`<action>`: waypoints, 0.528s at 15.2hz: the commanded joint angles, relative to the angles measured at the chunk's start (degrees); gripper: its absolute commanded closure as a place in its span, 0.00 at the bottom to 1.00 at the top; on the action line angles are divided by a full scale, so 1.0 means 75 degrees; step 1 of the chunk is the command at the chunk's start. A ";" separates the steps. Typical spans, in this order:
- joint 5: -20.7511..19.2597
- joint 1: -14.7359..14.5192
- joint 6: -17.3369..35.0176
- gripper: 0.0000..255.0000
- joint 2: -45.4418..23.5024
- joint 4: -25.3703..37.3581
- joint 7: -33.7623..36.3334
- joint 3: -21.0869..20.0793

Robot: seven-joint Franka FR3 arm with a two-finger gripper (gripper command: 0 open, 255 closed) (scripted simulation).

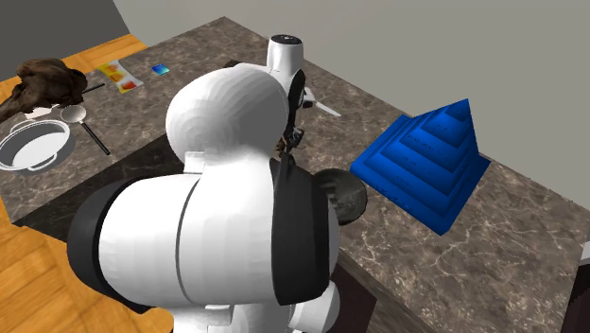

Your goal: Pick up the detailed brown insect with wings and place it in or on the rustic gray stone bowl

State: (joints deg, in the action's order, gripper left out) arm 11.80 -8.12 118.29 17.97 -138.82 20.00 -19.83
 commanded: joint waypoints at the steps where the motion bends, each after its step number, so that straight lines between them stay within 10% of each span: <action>1: -0.0001 0.0001 -0.0243 1.00 0.0104 0.0138 0.0002 0.0030; 8: -0.0024 0.0012 -0.1008 1.00 0.0356 0.0655 0.0026 0.0122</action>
State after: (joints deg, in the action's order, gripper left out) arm 11.64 -8.02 111.56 20.43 -134.52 20.10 -18.96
